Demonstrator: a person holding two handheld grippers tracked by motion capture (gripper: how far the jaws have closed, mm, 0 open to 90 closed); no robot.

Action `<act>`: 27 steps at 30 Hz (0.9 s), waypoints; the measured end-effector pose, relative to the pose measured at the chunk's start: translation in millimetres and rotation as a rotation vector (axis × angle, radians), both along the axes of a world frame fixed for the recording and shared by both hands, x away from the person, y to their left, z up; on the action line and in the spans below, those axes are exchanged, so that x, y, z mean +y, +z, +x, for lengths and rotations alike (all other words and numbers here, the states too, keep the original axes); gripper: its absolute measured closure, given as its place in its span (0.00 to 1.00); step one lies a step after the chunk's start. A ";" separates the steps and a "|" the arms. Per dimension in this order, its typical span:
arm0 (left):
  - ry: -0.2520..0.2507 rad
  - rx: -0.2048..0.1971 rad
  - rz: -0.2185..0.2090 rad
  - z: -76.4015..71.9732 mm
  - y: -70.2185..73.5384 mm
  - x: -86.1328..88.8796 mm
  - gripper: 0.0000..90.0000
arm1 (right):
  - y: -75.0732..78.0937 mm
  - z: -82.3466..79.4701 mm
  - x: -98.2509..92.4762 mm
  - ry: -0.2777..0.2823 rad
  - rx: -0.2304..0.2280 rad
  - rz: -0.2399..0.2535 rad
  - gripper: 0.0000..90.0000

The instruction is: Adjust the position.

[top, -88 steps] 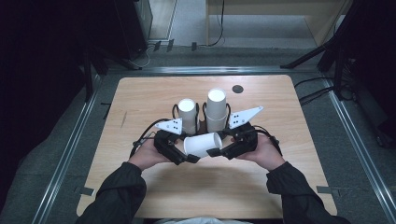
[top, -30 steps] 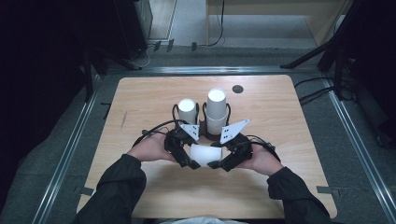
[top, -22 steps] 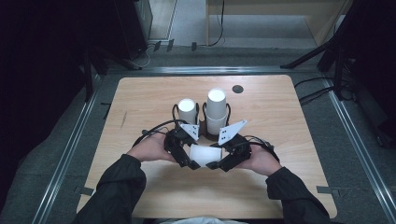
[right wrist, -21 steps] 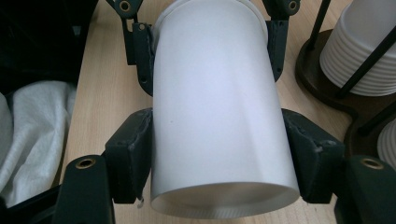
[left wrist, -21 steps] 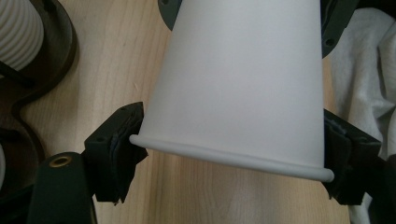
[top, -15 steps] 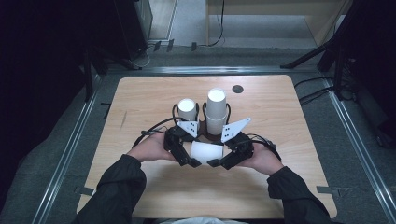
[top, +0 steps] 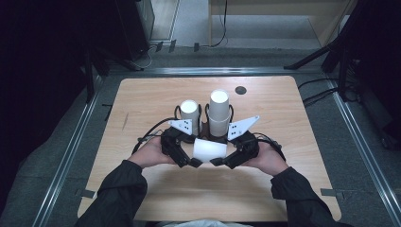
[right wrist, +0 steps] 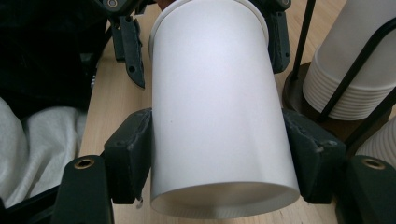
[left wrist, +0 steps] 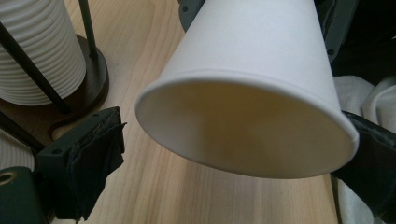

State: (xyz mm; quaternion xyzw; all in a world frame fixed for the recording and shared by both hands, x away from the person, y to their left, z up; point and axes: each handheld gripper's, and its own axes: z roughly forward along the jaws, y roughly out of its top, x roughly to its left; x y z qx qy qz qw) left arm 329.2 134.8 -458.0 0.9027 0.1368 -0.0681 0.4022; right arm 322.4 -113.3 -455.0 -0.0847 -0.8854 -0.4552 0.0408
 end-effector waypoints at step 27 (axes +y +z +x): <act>0.046 0.106 -0.155 -4.2 -0.3 12.2 0.21 | 1.4 2.5 3.4 0.027 0.063 0.058 0.35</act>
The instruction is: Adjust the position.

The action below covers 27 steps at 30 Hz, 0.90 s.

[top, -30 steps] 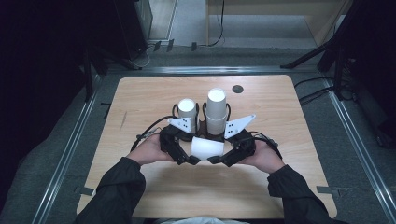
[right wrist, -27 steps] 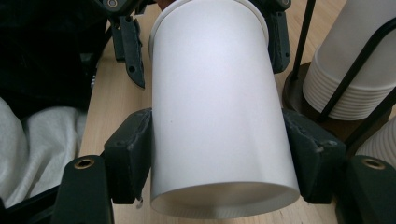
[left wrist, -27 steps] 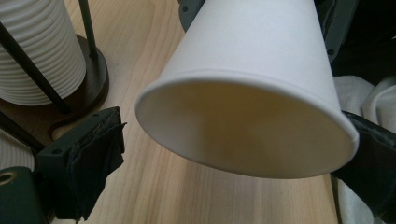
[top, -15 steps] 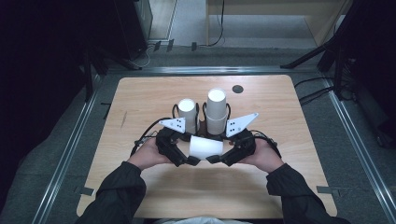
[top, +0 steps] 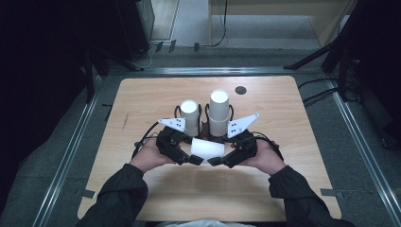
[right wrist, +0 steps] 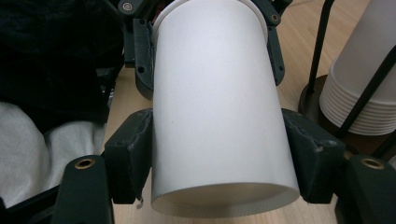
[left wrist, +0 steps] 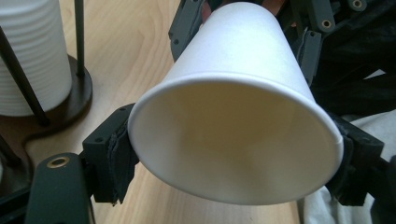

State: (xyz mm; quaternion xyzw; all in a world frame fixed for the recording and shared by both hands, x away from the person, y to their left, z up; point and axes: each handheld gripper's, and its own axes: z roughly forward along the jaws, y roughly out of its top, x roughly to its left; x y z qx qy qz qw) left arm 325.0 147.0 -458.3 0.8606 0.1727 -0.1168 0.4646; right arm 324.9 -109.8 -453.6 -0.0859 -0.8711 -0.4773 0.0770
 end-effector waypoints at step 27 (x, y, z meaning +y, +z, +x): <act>-0.062 -0.142 0.194 7.0 22.6 -5.5 0.23 | -7.1 -3.1 -9.5 -0.073 -0.016 -0.068 0.24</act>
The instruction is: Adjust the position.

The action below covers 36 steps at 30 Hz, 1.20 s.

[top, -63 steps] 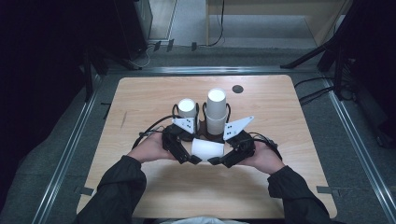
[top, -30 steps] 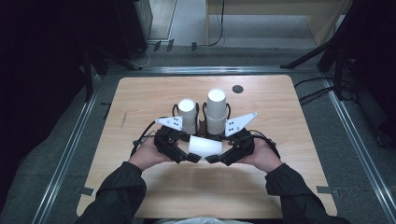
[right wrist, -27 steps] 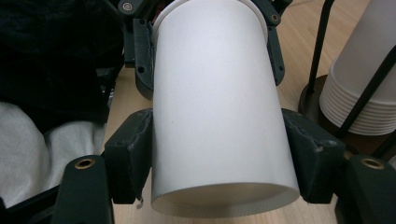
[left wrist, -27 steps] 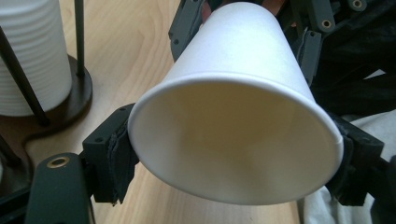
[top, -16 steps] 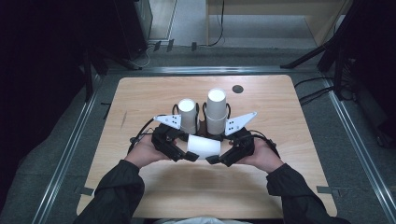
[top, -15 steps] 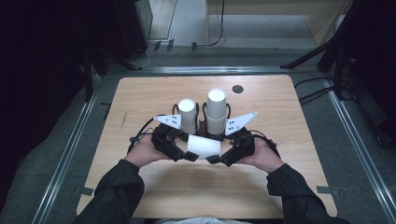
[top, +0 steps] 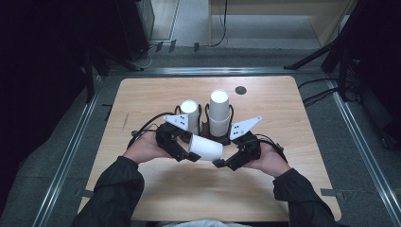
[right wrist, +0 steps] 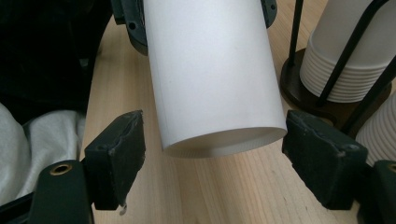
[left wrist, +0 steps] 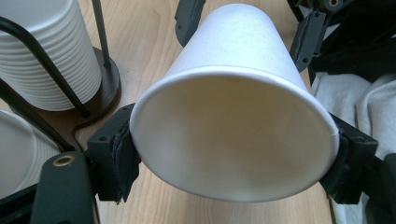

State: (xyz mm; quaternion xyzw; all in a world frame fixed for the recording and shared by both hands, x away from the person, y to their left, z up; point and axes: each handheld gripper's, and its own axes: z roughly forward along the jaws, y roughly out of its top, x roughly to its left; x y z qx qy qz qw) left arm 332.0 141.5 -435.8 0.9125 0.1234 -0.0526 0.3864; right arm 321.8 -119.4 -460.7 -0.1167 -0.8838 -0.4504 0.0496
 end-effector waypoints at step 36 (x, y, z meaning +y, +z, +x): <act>-0.087 0.001 0.198 0.4 -26.0 -37.3 0.10 | -25.4 -3.9 23.6 0.037 -0.029 -0.160 0.34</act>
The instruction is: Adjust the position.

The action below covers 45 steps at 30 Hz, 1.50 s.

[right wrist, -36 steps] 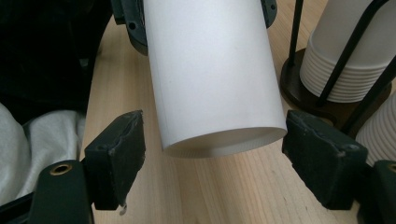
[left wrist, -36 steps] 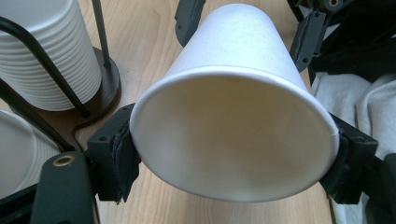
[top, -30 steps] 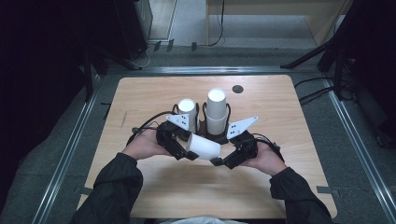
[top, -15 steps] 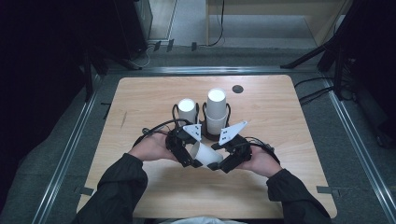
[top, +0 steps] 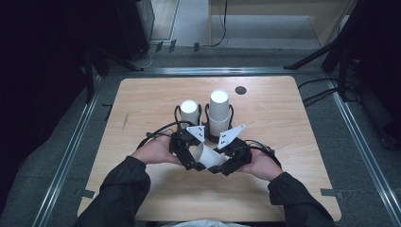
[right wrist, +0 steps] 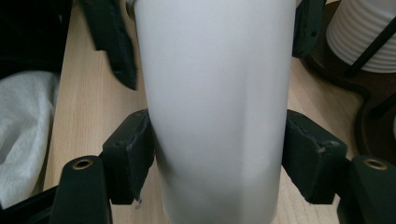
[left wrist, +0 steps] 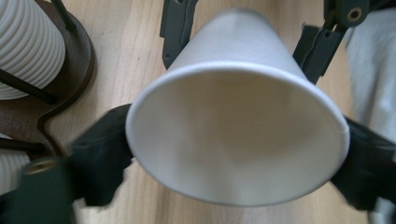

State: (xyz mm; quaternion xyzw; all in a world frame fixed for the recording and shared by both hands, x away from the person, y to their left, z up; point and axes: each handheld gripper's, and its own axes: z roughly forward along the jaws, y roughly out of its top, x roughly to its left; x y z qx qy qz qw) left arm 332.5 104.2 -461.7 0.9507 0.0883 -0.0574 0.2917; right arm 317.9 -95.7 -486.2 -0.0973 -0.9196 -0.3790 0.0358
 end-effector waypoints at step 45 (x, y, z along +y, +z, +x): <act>0.251 0.024 -0.380 -9.3 14.0 34.1 0.07 | 27.9 10.6 -12.4 -0.022 0.010 0.196 0.34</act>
